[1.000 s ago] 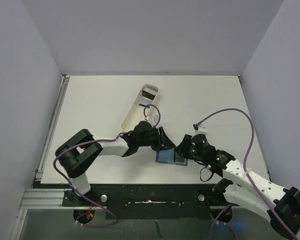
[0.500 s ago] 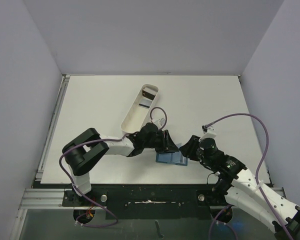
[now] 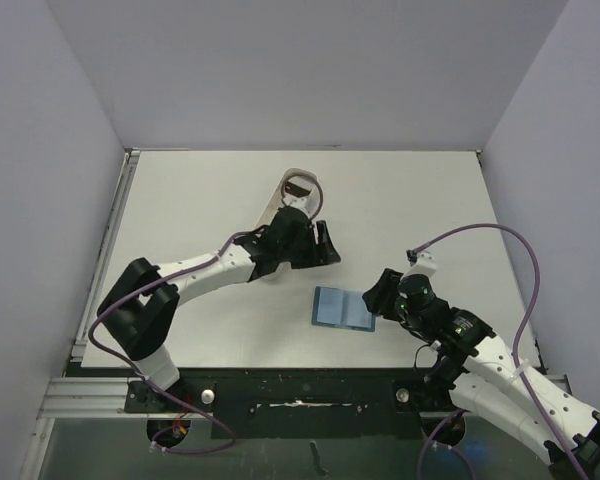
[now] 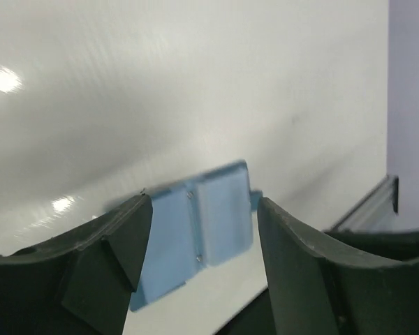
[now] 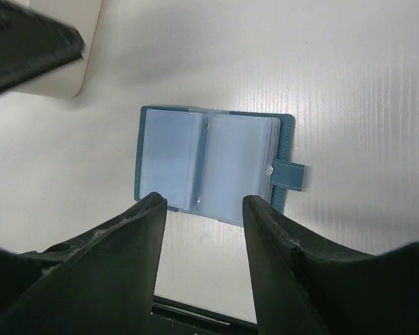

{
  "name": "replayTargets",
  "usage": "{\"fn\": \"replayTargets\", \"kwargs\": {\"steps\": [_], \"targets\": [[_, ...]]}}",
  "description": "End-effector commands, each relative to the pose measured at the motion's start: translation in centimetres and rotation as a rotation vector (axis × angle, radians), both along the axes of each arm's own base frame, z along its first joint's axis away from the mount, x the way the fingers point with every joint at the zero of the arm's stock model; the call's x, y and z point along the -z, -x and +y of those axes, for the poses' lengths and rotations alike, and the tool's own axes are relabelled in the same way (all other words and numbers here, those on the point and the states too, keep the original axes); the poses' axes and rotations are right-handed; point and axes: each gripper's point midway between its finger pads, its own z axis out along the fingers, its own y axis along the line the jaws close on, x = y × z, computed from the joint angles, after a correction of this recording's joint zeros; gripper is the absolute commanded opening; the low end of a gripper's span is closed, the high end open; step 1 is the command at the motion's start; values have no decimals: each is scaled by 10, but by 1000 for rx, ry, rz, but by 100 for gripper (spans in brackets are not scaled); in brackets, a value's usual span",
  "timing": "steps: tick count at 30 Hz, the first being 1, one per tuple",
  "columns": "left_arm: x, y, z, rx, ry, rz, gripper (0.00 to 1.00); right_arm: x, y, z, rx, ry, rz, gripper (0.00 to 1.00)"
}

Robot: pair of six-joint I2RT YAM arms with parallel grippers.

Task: Put the credit cards into the card holder
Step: Turn over the card slot in the card holder.

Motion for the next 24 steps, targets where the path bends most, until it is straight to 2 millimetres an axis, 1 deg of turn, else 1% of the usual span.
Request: {"fn": "replayTargets", "kwargs": {"steps": [1, 4, 5, 7, 10, 14, 15, 16, 17, 20, 24], "targets": [[-33, -69, 61, -214, -158, -121, 62, -23, -9, 4, -6, -11, -68, 49], [-41, -107, 90, -354, -217, -152, 63, -22, -10, 6, -21, -9, -67, 49], [-44, -118, 96, -388, -226, -161, 64, -21, -10, 7, -25, -6, -66, 49], [-50, -139, 104, -433, -228, -173, 64, -20, -11, 8, -34, 3, -61, 50], [-58, -169, 109, -498, -190, -172, 62, -18, -11, 11, -49, 17, -52, 50], [-66, -203, 110, -624, -104, -142, 58, -16, -12, 15, -67, 20, -40, 50], [-61, -210, 107, -634, -88, -119, 58, -15, -12, 17, -72, 17, -37, 50], [-70, -219, 99, -629, -59, -123, 58, -15, -12, 18, -75, 14, -34, 50], [-71, -225, 94, -631, -48, -119, 58, -14, -13, 20, -78, 12, -31, 50], [-66, -238, 85, -659, -23, -91, 58, -13, -12, 23, -88, 2, -24, 50], [-55, -252, 82, -736, 15, -44, 57, -12, -12, 25, -98, 18, -11, 50]]}}
